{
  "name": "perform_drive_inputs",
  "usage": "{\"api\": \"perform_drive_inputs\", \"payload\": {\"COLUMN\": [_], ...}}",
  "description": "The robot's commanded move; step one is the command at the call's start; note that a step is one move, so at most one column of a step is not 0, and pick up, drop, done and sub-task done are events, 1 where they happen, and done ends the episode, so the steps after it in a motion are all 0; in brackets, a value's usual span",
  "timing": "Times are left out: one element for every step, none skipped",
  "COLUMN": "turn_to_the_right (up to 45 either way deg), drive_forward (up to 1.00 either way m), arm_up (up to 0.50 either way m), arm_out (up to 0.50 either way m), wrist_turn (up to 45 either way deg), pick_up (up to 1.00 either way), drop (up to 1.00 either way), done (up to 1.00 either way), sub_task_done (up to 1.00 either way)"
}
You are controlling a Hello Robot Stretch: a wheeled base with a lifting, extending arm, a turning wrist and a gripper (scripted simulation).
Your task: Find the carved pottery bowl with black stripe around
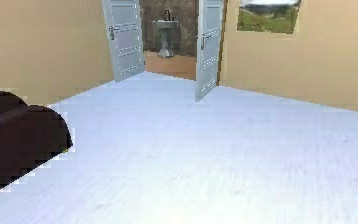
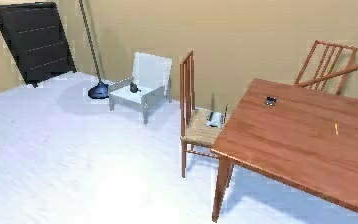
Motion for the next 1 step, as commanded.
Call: {"api": "perform_drive_inputs", "payload": {"turn_to_the_right": [-9.0], "drive_forward": [0.0], "arm_up": [0.0], "arm_out": [0.0], "wrist_turn": [0.0], "pick_up": [0.0], "drop": [0.0], "done": [0.0], "sub_task_done": [0.0]}}
